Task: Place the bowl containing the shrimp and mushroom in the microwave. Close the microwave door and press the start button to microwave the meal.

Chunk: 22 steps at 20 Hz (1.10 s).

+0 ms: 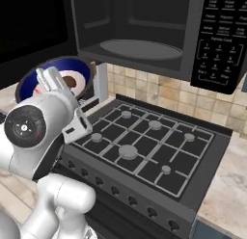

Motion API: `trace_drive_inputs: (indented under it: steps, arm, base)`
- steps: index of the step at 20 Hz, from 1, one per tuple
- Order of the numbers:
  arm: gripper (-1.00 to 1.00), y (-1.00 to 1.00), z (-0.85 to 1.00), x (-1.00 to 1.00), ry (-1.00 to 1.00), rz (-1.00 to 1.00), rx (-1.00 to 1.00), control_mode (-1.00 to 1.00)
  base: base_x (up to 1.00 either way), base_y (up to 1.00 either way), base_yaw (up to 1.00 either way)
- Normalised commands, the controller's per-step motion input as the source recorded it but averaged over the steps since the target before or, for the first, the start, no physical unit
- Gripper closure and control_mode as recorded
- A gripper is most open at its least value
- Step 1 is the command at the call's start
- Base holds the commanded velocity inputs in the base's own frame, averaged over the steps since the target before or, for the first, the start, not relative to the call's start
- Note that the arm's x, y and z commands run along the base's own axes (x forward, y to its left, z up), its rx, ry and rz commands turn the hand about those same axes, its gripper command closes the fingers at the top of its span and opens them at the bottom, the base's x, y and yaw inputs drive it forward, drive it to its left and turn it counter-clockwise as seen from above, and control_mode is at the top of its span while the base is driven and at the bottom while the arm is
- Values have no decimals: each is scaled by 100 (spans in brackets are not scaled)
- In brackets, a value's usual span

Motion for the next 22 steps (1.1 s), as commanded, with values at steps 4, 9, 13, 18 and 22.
trace_drive_inputs:
  steps: [4, 9, 13, 18, 22]
  arm:
    - [100, -10, 75, 24, 4, -12, 0, -100]
    - [100, -35, 44, 27, 12, -5, 1, -100]
    - [100, -45, 1, 29, 9, 0, 4, -100]
    - [100, -17, 10, 53, 6, -11, 8, -100]
    - [100, -15, 12, 64, 0, -18, 12, -100]
  base:
    - [0, 0, 0]
    - [0, 0, 0]
    - [0, 0, 0]
    - [0, 0, 0]
    - [0, 0, 0]
